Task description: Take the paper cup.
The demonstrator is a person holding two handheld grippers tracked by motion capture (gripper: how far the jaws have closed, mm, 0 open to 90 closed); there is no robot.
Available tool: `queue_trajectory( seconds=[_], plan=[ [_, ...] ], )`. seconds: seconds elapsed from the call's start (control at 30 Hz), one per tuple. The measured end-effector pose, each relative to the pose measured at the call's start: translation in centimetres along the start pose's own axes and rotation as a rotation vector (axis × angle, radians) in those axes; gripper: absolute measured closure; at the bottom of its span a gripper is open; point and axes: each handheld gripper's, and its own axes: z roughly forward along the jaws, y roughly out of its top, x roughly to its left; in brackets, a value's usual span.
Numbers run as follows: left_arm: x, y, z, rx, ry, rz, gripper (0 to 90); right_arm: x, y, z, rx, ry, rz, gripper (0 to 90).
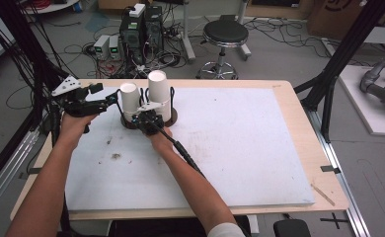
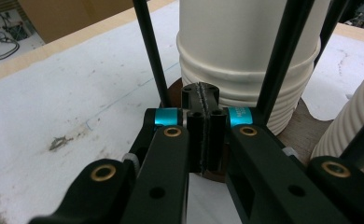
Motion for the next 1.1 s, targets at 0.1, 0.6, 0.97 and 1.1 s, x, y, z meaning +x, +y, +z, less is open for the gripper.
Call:
queue_trajectory(
  seconds=[0.1,0.6,0.97,1.1],
  plan=[
    [0.2,0.1,0.4,0.0,0.002,-0.007,21.5,0.1,0.0,0.0,-0.005,-0.003,0.029,90.0],
    [0.8,0.4,2.5,0.036,-0.005,-0.005,22.1,0.5,0.3,0.2,0.009,-0.035,0.051,90.0],
    [0.3,0.4,4.2,0.068,-0.003,0.012,22.1,0.5,0.4,0.2,0.01,-0.033,0.065,90.0],
    [0.3,0.1,4.8,0.087,-0.005,0.015,22.1,0.5,0.4,0.2,0.012,-0.031,0.065,90.0]
  ],
)
